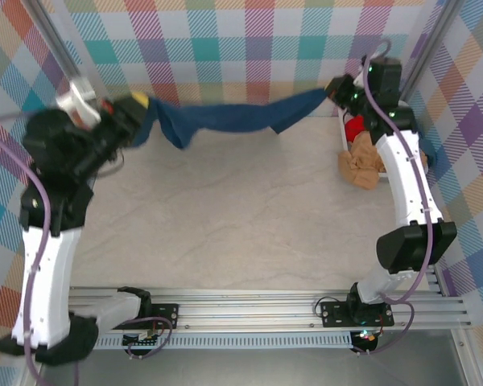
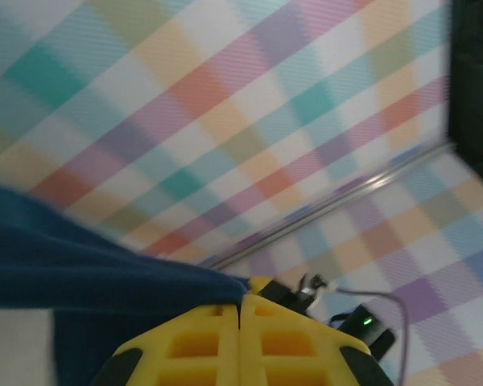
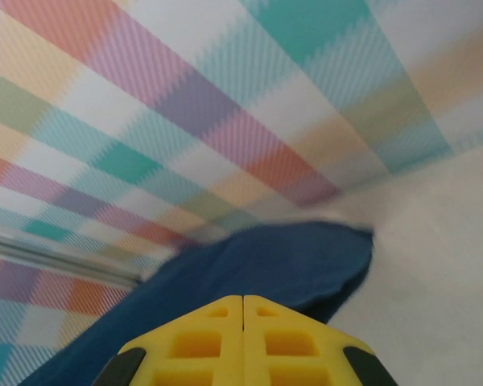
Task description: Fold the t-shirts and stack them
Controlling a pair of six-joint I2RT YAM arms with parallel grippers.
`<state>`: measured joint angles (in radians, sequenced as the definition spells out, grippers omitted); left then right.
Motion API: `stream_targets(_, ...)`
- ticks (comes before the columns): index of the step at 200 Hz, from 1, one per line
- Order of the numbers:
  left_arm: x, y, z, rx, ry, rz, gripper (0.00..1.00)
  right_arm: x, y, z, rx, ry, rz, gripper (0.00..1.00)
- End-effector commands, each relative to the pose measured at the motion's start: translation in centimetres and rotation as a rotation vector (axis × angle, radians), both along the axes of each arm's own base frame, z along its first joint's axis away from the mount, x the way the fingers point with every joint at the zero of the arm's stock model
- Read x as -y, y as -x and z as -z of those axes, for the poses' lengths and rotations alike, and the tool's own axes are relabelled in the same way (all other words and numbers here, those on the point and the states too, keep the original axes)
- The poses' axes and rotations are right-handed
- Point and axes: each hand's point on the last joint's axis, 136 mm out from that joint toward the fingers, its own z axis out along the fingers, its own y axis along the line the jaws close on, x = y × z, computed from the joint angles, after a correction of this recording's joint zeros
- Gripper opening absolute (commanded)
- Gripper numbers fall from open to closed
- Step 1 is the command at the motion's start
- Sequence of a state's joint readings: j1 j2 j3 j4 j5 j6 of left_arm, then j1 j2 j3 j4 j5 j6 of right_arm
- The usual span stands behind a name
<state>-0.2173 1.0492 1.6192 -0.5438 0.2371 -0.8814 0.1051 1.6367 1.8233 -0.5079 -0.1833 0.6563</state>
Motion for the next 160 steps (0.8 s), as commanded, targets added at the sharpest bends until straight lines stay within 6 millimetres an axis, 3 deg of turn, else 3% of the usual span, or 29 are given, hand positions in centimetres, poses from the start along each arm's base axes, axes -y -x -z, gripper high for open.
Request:
stream_targets(1,-0.6,1.5,11.7,-0.280,-0.015,-0.055,0.00,-0.6,1.6,5.5,-0.100,-0.032,-0.045,0.00)
stream_targets(17,-0.8,3.8,19.2,-0.435,-0.010,-0.061,0.00,-0.7,3.7,11.8,-0.246,-0.032,-0.052,0.00)
stream_targets(37,-0.8,6.5,26.9,-0.604,0.012,-0.066,0.00,-0.5,6.7,18.4,-0.392,-0.012,-0.050,0.00)
stream_targets(53,-0.4,8.3,31.6,-0.712,0.038,-0.055,0.00,0.1,9.0,22.7,-0.519,0.018,-0.027,0.00)
stream_targets(74,-0.1,10.3,35.9,-0.851,0.043,-0.033,0.00,1.2,11.2,26.3,-0.619,0.076,0.008,0.00)
stream_targets(91,0.4,11.4,37.4,-0.917,0.045,-0.014,0.00,2.4,12.5,28.2,-0.684,0.134,0.053,0.00)
stream_targets(122,0.8,13.1,36.7,-0.956,-0.002,0.023,0.00,4.2,14.3,30.2,-0.792,0.220,0.110,0.00)
stream_targets(141,1.9,14.0,36.4,-0.968,-0.022,0.080,0.00,5.7,15.4,30.4,-0.846,0.286,0.168,0.00)
stream_targets(160,2.7,14.9,37.0,-1.014,-0.079,0.127,0.00,8.2,17.6,29.0,-0.870,0.379,0.282,0.00)
